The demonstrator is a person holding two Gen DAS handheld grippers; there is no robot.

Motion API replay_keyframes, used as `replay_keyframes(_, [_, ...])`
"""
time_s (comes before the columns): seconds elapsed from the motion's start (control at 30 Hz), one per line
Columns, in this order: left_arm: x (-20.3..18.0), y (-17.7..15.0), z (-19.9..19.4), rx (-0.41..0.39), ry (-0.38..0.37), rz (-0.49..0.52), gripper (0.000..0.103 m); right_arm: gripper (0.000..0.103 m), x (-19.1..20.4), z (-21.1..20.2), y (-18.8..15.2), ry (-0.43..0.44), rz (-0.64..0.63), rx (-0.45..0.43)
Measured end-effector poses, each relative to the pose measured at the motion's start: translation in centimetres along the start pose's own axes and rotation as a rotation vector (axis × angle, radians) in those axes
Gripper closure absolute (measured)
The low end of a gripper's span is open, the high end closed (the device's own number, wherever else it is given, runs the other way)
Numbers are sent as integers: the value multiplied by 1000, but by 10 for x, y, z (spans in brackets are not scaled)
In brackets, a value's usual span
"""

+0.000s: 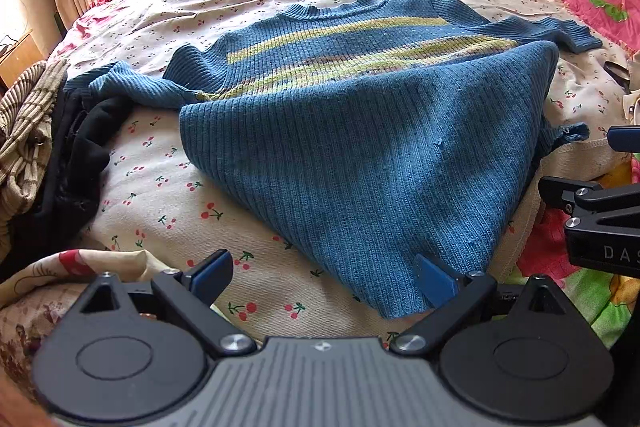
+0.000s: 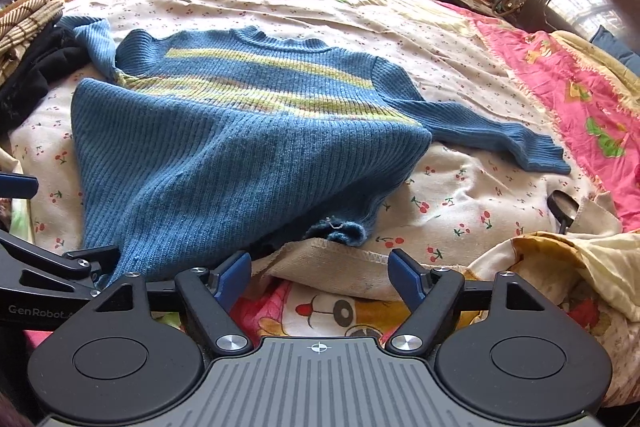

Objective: Fold small clothes
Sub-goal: 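Reach the right tool to the sweater's sleeve cuff and grasp it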

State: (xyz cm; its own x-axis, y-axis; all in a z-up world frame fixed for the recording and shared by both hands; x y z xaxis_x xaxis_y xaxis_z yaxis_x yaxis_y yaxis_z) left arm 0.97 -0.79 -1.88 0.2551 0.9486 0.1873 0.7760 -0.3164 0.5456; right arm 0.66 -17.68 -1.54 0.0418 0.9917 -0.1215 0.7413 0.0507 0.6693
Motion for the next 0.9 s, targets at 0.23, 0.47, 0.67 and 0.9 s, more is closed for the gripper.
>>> replay_keyframes(0.23, [0, 1, -1, -9, -3, -4, 0, 21, 1, -1, 1, -33, -15, 0])
replay_keyframes(0.47, [3, 3, -5, -25, -23, -26, 0, 21, -1, -4, 5, 19, 17, 1])
replay_keyframes(0.67, [8, 32, -17, -111, -61, -34, 0, 21, -44, -8, 35, 140, 211, -44])
replay_keyframes(0.9, [-12, 99, -2, -206, -66, 60, 0, 21, -147, 36, 77, 118, 529, -116])
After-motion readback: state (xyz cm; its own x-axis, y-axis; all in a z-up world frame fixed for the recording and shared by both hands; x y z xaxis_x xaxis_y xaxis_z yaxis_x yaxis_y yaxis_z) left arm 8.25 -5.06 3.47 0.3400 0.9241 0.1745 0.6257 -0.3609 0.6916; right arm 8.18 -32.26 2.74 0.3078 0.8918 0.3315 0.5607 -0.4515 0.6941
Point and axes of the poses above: each gripper's, at about its wrist camera, not at the fingertips, and z roughly the way its jaws point, x to its left, y to its top, the point moved 2 cm from there along z, roughly the way its jaws point, and after that the axes turned 7 degrees about z, right-handed, at the moved point
